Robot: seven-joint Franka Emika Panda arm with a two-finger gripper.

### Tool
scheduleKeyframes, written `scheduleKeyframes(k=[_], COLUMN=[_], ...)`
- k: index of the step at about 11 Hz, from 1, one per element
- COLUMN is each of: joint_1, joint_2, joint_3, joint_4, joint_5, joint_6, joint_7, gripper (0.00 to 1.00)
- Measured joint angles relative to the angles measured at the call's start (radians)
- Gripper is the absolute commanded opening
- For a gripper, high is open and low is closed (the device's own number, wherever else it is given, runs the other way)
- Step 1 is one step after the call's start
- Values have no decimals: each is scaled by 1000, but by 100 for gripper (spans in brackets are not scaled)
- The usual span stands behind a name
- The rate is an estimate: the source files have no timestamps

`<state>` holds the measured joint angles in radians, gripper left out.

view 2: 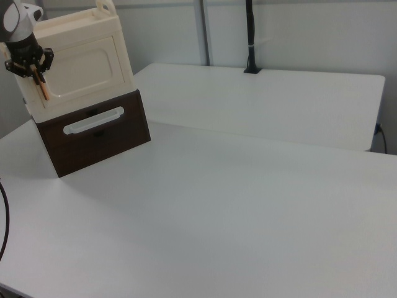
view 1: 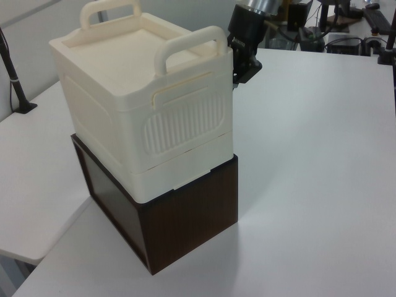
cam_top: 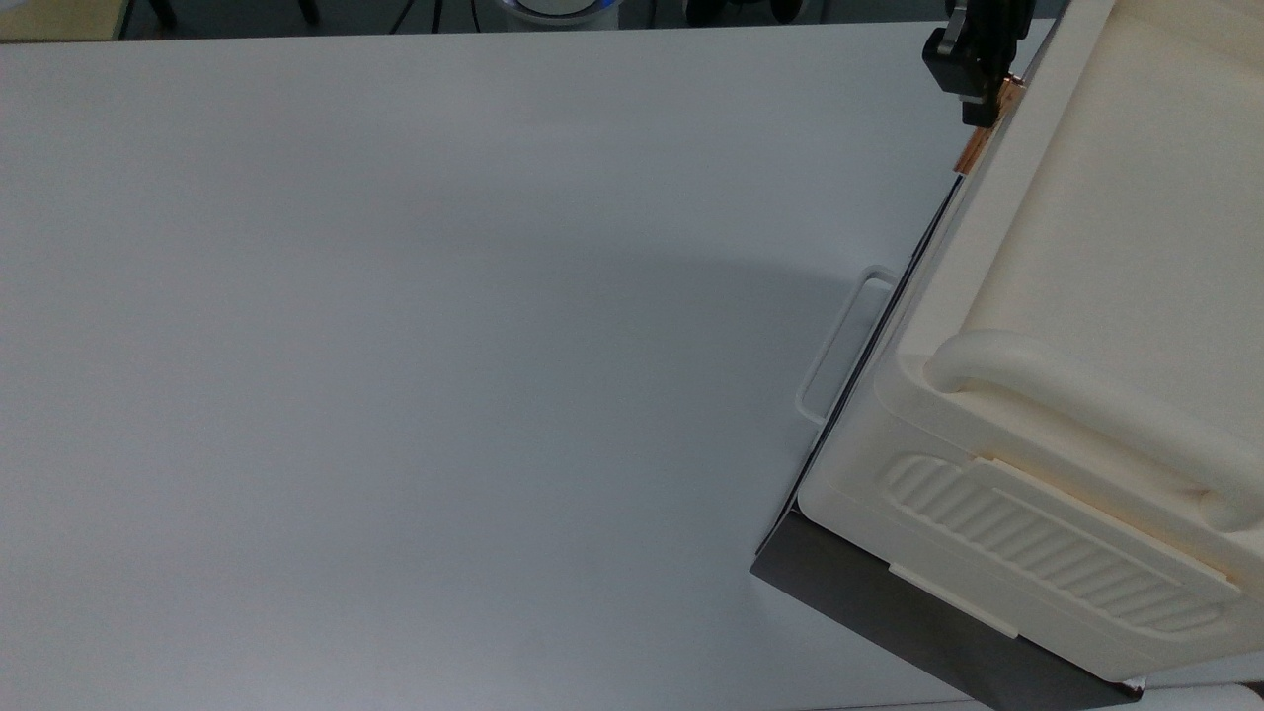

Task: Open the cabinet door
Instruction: 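Grasp the orange handle strip of the cream box door, then pull the door handle outward, swinging the door open on its hinge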

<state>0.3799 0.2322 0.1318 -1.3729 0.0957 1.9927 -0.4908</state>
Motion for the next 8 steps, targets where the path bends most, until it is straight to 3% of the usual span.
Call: scheduleKeyframes(k=[3, 4, 5, 6, 7, 8], joint_1=[-5, -10, -19, -34, -53, -76], joint_2=[-1, -5, -13, -21, -30, -41], joint_3=[-1, -4, -9, -12, -13, -14], joint_4=[5, 10, 15, 20, 21, 21], joint_5=[5, 5, 4, 3, 3, 3], joint_6=[-22, -57, -103, -156, -228, -287], joint_7=[0, 0, -1, -2, -2, -2], gripper=[15, 30, 57, 74, 86, 86])
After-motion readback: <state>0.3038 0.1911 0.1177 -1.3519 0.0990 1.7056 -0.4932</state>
